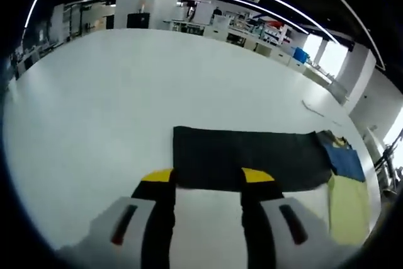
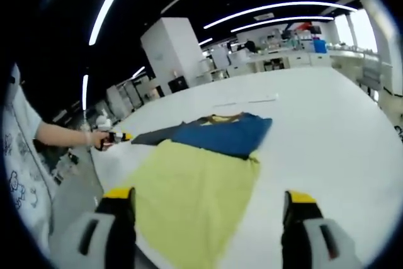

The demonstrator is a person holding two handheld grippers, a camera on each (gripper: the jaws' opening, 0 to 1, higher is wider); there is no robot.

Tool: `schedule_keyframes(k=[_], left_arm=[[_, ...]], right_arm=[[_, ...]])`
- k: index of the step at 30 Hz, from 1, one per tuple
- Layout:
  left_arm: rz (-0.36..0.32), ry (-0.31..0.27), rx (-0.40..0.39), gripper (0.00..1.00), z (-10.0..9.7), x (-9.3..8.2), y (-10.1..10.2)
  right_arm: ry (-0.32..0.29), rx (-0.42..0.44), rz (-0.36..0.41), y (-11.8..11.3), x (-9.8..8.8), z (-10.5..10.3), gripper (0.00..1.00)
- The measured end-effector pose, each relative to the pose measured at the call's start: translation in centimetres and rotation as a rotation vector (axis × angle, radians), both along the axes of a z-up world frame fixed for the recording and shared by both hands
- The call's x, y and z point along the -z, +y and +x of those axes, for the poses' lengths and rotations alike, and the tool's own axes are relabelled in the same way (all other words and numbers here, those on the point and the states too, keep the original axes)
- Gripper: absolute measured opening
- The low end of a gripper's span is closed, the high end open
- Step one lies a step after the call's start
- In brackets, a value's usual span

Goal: Fold the garment on the visible template until the final outline fits inside the template.

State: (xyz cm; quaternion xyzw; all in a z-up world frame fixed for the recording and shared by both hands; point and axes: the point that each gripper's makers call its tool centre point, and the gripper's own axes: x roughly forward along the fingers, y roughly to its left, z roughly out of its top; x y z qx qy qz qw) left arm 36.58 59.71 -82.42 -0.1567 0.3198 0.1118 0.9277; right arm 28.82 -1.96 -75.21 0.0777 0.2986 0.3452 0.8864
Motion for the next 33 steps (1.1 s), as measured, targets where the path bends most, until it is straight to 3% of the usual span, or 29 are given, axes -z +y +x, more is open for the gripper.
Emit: schedule_keyframes(k=[9, 14, 17, 18, 21, 27, 30, 33], left_arm=[[0.039, 0.050, -0.035, 0.34, 0.1, 1.5, 1.5], [0.068, 0.075, -0.050, 0.18, -0.7, 1.6, 1.9], [0.052, 0.075, -0.075, 0.10, -1.2, 1.3, 1.7], [0.063, 0.074, -0.081, 0.02, -1.5, 1.0, 1.9], [0.049, 0.039, -0.093, 0.00, -1.9, -0.2, 1.5], [0.008, -0.019, -0.095, 0.00, -0.6, -1.0, 1.8], [-0.027, -0.098, -0.056, 0.00, 0.9, -3.1, 0.8], [0.005, -0.152, 0.013, 0.00, 2.3, -5.5, -0.7]], right_arm=[[0.018, 0.018, -0.014, -0.4, 0.3, -0.3, 0.98], [0.026, 0.024, -0.013, -0.5, 0.5, -0.5, 0.98], [0.029, 0.021, -0.017, -0.3, 0.7, -0.5, 0.98], [0.030, 0.018, -0.019, -0.2, 0.7, -0.6, 0.98], [0.028, 0.013, -0.021, -0.2, 0.8, -0.6, 0.98], [0.016, 0.005, -0.011, 0.1, 0.6, -0.6, 0.98], [0.014, 0.000, -0.006, 0.3, 0.5, -0.6, 0.98], [0.006, -0.006, 0.006, 0.6, 0.3, -0.5, 0.98]])
